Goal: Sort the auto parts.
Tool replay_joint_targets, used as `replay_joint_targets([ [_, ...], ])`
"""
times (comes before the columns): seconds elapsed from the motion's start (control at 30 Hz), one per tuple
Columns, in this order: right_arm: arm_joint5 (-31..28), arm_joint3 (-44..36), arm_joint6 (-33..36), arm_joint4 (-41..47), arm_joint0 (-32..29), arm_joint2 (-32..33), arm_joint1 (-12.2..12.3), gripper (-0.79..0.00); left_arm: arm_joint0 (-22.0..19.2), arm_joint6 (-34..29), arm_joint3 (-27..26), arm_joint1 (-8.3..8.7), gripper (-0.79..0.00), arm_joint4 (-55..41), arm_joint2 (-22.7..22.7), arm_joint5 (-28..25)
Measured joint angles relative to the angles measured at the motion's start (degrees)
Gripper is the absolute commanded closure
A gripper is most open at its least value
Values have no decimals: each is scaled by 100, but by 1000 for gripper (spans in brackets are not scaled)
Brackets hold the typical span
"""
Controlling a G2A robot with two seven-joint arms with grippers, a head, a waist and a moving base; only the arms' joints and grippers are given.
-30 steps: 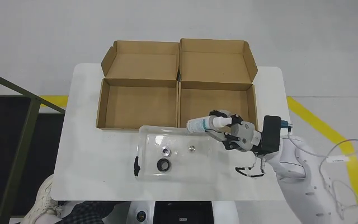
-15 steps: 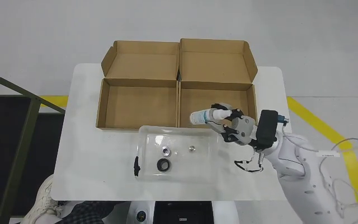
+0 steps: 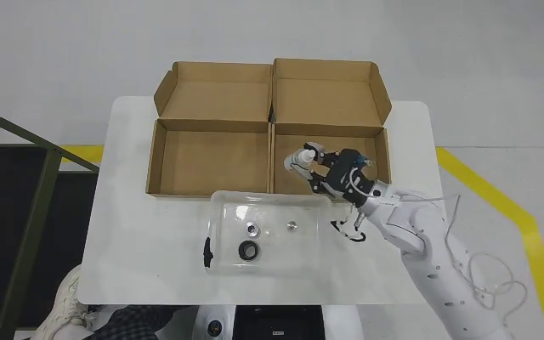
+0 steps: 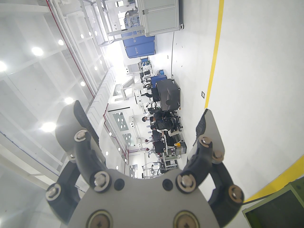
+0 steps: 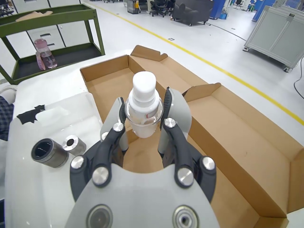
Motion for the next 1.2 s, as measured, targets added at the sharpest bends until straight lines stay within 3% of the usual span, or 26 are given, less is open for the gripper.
replay_joint_targets([
  [0.5,575,1031,620,-22,823,-889,-248,0,0,0,0,0,-785,0,0,0],
  [0.93,835,1476,1180,68,1168,-1186,-393,0,0,0,0,0,-785,0,0,0],
  [1.0,859,1497,1235,64,1199,-1204,-408,-191,0,0,0,0,-785,0,0,0],
  [1.03,867,1503,1255,57,1209,-1212,-413,-240,0,0,0,0,-785,0,0,0],
  [1.1,888,1523,1306,48,1227,-1227,-426,-329,0,0,0,0,-785,0,0,0],
  [1.2,936,1551,1410,61,1251,-1240,-444,-385,0,0,0,0,-785,0,0,0],
])
